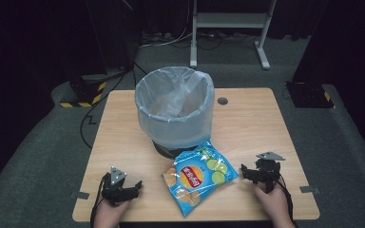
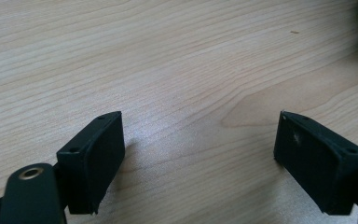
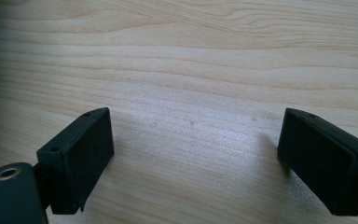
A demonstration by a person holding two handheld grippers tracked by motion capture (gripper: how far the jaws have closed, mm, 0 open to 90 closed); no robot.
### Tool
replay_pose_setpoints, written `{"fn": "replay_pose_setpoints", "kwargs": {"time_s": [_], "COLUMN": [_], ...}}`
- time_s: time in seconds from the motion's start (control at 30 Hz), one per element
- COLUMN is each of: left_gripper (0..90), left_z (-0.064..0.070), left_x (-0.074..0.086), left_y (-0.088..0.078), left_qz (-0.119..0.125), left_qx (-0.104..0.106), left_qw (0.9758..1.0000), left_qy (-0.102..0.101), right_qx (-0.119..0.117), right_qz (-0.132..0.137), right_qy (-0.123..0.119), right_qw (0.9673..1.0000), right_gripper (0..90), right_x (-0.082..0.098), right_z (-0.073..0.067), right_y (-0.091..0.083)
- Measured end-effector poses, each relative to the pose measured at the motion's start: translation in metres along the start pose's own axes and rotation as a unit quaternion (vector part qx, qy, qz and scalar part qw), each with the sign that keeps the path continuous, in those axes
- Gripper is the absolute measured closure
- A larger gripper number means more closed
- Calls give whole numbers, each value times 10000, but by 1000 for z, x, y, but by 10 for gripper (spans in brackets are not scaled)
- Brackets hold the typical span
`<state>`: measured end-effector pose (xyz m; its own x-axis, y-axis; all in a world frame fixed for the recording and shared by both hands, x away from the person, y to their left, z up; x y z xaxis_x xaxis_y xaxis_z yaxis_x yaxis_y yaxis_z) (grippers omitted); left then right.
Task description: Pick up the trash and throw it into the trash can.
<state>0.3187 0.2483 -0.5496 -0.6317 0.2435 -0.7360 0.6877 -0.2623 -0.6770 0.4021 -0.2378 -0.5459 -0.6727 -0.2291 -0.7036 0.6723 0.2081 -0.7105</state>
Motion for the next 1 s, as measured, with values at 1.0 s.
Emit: {"fn": "replay_pose_setpoints", "kwargs": {"time_s": [1.0], "left_gripper": [163], "left_z": [0], "left_x": [0], "left_y": [0], "left_qz": [2], "left_qx": [-18], "left_qw": [10000], "left_qy": [-5], "right_qx": [-423], "right_qz": [469], "right_qy": [-172], "right_qw": [9979], "right_gripper": [224], "right_x": [3], "right_z": [2], "right_y": [-18]}}
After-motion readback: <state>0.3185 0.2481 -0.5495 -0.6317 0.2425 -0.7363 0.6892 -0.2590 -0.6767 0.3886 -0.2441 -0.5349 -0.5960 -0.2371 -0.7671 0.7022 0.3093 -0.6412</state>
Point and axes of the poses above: each handheld gripper's, and its own axes: y roughly forward along the jaws, x roughly out of its underside, z roughly to its right, the point moved 3 cm from there along y, roughly forward along the jaws
